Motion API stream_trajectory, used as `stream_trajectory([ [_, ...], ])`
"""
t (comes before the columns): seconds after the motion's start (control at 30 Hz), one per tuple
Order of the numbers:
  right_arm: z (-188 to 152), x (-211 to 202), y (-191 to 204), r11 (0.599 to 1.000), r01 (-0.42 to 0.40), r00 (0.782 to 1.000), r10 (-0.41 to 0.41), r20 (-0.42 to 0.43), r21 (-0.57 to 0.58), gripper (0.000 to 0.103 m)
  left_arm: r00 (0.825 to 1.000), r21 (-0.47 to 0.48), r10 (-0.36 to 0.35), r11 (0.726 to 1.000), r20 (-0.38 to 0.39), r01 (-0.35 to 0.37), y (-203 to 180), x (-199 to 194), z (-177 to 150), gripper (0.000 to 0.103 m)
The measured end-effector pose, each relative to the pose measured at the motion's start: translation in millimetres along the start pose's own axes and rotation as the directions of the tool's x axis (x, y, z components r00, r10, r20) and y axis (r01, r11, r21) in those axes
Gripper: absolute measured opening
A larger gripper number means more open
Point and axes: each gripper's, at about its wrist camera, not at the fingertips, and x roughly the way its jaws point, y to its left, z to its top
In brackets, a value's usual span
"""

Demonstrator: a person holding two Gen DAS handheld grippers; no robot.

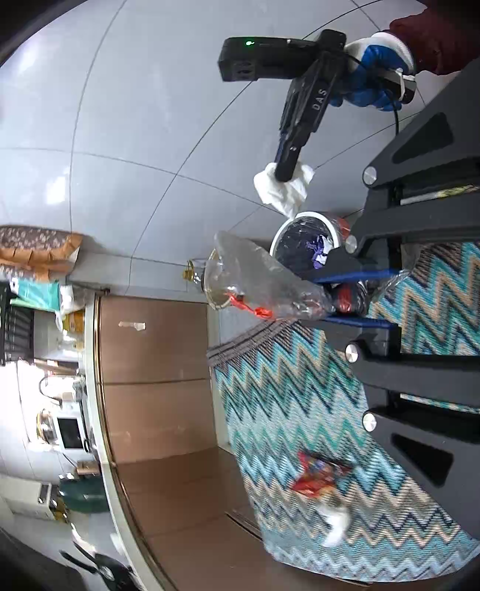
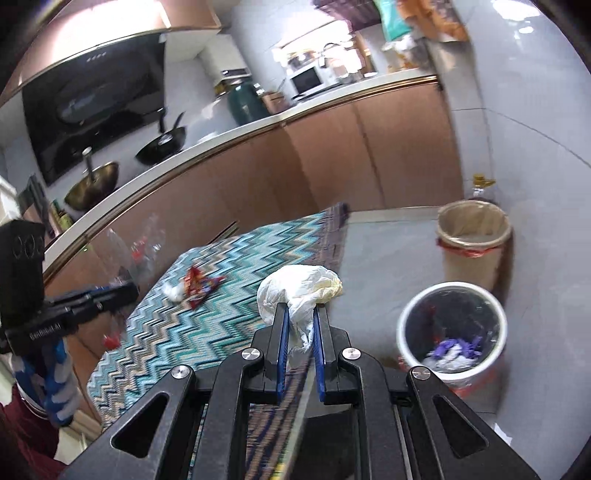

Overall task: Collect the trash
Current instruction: 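Carry the clear bottle and white tissue over the white-rimmed trash bin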

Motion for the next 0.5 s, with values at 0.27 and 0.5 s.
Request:
stream_trajectory([
  [0.27,6,-9,-50,0.991,0.127,0.991,-0.129,0.035,0.048,0.012,0.999,0.079,-0.002,0.997,-0.033,0.005,-40,62,41,0.015],
  [0.5,19,21,-89,0.964,0.261,0.965,-0.262,-0.002,0.051,0.013,0.995,0.11,-0.003,0.994,-0.101,0.014,-68,147,72,0.015],
])
